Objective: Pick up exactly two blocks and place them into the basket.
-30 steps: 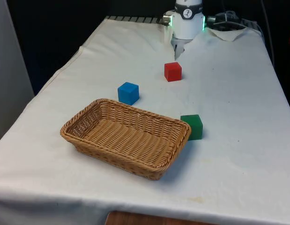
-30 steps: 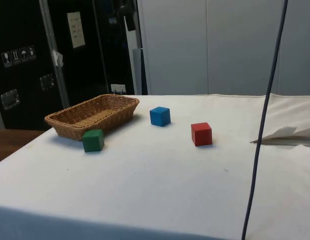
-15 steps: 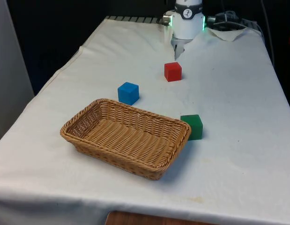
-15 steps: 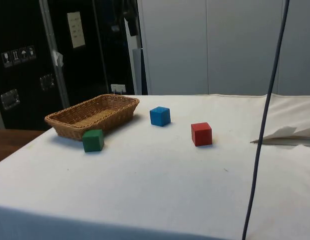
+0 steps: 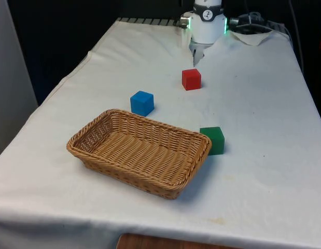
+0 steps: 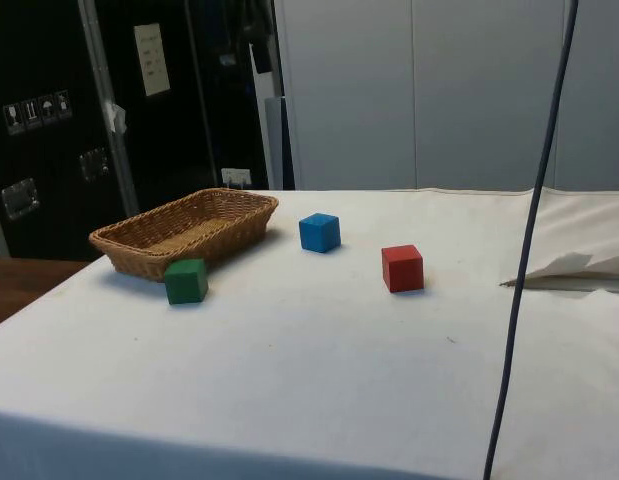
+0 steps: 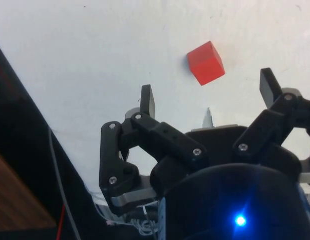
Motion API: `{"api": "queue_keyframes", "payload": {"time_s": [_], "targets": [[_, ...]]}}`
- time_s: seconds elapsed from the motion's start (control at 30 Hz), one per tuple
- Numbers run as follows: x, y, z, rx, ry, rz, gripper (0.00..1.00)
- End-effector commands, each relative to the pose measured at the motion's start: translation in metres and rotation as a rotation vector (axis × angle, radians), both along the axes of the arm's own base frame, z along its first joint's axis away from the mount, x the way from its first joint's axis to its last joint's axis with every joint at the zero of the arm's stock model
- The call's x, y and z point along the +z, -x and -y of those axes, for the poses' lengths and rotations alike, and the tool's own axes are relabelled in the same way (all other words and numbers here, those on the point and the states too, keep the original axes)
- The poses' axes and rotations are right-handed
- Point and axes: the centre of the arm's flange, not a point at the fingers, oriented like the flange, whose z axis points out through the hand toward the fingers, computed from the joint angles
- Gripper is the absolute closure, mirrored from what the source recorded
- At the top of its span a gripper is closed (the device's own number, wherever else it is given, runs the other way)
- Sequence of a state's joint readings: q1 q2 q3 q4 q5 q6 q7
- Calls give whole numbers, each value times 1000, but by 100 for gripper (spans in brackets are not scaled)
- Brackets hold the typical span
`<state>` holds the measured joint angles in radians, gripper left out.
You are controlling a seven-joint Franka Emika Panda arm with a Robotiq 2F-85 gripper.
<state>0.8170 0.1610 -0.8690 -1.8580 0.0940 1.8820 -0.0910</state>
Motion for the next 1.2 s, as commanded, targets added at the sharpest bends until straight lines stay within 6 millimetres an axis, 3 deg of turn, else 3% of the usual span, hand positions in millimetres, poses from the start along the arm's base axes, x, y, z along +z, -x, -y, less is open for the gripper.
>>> {"api": "queue_keyframes", "payload": {"time_s": [0.0,0.03,0.07,0.27,0.57,1.0,1.03,1.17], "targets": [[2,7,2,-1,10,21,0],[0,0,0,1,1,4,0],[1,7,2,0,12,22,0],[-4,0,1,2,12,11,0],[-9,7,-6,1,24,-11,0],[-62,24,-30,-15,37,-26,0],[-58,19,-28,-12,30,-41,0],[-77,30,-34,-18,37,-27,0]]}}
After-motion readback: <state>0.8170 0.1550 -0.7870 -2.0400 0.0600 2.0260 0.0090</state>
